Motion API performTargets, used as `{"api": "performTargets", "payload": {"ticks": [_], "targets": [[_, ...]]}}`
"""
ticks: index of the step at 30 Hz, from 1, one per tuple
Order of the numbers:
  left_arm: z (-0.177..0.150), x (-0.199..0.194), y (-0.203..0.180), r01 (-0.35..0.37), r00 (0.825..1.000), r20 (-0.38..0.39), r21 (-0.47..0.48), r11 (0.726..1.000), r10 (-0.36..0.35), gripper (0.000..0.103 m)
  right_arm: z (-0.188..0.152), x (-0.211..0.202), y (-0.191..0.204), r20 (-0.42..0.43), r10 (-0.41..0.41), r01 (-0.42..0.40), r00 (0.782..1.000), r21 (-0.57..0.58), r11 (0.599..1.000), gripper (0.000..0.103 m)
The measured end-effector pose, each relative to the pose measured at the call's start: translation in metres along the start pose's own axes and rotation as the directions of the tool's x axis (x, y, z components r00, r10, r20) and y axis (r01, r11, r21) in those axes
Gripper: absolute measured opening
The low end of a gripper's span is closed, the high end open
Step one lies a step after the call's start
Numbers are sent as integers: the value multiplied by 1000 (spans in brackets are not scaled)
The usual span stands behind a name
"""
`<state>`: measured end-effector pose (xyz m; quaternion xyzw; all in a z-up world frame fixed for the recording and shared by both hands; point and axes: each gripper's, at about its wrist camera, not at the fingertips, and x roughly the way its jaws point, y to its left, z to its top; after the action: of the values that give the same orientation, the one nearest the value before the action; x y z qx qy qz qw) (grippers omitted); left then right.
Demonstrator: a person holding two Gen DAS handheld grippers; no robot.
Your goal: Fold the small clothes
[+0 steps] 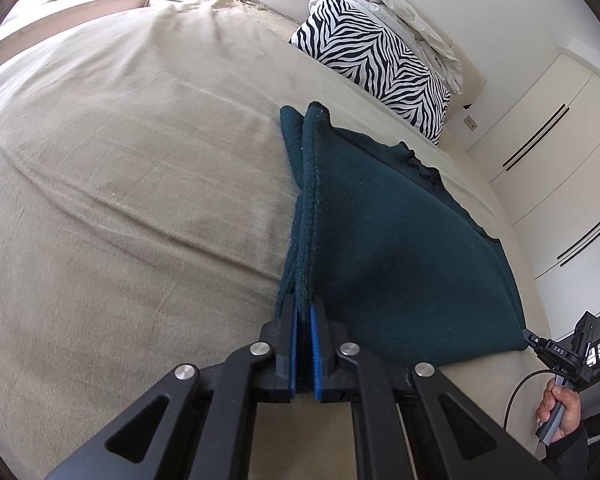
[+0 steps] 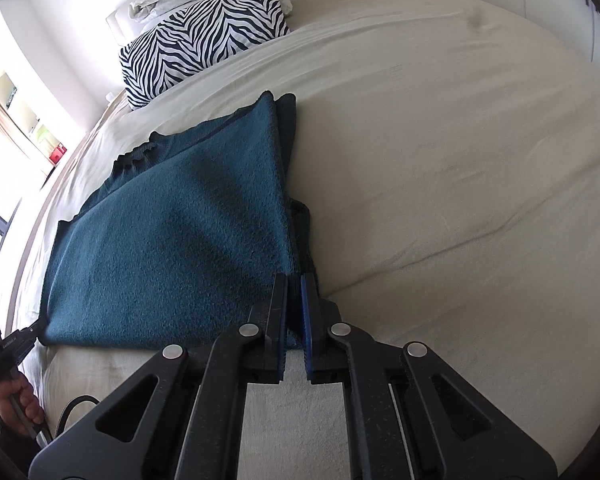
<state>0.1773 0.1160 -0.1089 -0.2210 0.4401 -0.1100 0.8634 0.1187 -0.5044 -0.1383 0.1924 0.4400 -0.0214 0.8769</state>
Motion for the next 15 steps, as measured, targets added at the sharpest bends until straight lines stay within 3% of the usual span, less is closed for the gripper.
{"api": "performTargets", "payload": {"ticks": [7, 15], "targets": [[2, 6, 5, 9, 1000, -25, -23, 1000, -10, 8, -6, 4, -4, -7, 11, -11, 1000, 14, 1000, 5], [2, 2, 12, 52, 998, -25, -59, 997, -54, 11, -7, 8, -18, -2, 77, -77, 997, 92, 993, 8]]}}
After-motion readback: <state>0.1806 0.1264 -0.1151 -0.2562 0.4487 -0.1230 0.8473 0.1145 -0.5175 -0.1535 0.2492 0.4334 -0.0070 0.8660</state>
